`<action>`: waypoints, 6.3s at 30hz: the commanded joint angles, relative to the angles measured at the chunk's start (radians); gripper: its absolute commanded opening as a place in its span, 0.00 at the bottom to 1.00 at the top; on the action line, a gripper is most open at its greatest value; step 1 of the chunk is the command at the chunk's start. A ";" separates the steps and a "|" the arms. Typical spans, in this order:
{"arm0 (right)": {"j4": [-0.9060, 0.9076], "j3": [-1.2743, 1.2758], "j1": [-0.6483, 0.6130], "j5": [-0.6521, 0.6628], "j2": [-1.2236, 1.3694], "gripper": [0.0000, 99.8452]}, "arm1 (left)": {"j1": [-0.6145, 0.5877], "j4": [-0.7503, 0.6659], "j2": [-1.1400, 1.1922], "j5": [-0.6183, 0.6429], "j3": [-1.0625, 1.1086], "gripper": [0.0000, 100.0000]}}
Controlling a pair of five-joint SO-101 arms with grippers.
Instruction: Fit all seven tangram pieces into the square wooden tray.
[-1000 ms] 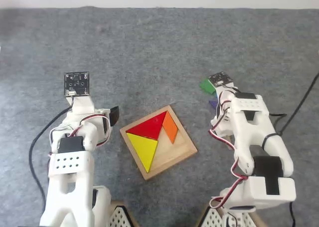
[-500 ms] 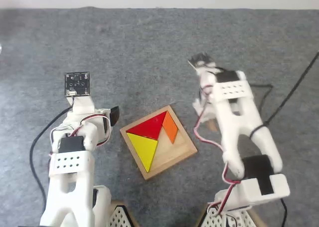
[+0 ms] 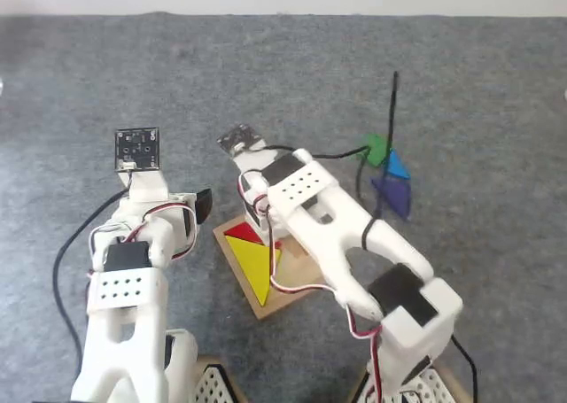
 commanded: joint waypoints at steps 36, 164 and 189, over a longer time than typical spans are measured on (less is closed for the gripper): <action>0.079 0.221 0.076 0.126 -0.312 0.37 | -0.006 -0.015 -0.028 0.005 -0.015 0.27; 0.182 0.048 0.019 0.514 -0.367 0.04 | 0.000 -0.017 -0.026 -0.018 -0.010 0.27; -0.114 0.462 -0.099 0.632 -0.389 0.08 | -0.002 -0.015 -0.026 -0.018 -0.010 0.27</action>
